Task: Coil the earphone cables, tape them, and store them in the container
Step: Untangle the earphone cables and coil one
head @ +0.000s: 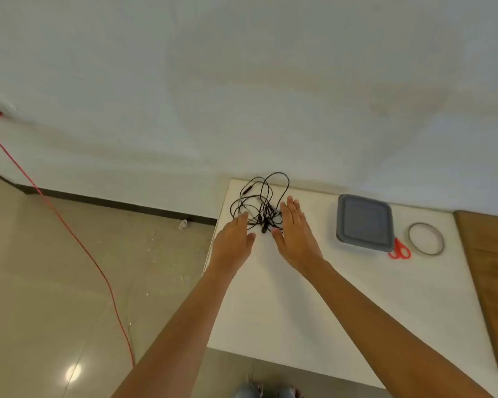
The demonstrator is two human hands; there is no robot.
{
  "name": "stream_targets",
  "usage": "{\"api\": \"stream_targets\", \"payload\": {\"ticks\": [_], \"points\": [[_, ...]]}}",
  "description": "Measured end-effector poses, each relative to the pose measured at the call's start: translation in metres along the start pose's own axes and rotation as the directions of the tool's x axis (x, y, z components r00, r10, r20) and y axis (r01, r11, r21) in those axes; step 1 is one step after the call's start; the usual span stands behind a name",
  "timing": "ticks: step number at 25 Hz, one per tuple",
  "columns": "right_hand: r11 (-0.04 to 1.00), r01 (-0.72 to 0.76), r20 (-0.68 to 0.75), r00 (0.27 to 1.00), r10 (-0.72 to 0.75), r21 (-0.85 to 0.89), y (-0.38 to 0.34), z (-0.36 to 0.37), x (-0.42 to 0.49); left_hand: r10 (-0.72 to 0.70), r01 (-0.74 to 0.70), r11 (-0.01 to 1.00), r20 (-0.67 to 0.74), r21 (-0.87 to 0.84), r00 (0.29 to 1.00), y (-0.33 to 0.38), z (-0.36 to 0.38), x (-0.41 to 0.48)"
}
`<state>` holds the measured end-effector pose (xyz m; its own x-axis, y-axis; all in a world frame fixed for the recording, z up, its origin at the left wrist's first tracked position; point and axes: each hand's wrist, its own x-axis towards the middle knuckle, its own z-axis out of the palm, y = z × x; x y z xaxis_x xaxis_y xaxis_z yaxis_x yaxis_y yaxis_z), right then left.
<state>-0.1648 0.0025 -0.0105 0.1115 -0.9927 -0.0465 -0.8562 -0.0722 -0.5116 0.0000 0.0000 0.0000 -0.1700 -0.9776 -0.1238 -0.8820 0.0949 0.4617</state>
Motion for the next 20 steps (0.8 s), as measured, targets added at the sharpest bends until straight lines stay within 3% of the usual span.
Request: {"api": "stream_targets", "payload": {"ticks": [4,7,10,15,18,20], "points": [[0.999,0.012,0.014,1.000,-0.012,0.032,0.009,0.020,0.007,0.016,-0.014,0.998,-0.027,0.058,1.000,0.005,0.026,0.016],[0.998,0.017,0.005,1.000,-0.017,0.062,0.012,0.016,0.009,0.038,-0.035,0.999,-0.156,0.018,0.987,0.014,0.024,0.027],[0.995,0.052,-0.038,0.998,-0.049,0.080,0.003,-0.008,0.015,0.070,-0.093,0.990,-0.195,-0.110,0.978,0.023,0.000,0.028],[0.962,0.199,-0.067,0.979,-0.190,0.188,-0.032,-0.065,0.021,0.171,-0.196,0.969,-0.165,-0.153,0.971,0.045,-0.066,0.023],[0.909,0.173,-0.267,0.961,-0.071,0.378,-0.048,-0.105,0.015,0.193,-0.214,0.963,-0.134,-0.164,0.972,0.053,-0.108,0.014],[0.830,0.120,-0.313,0.947,0.068,0.545,-0.052,-0.129,0.008,0.177,-0.203,0.955,-0.132,-0.218,0.975,0.052,-0.130,0.006]]}}
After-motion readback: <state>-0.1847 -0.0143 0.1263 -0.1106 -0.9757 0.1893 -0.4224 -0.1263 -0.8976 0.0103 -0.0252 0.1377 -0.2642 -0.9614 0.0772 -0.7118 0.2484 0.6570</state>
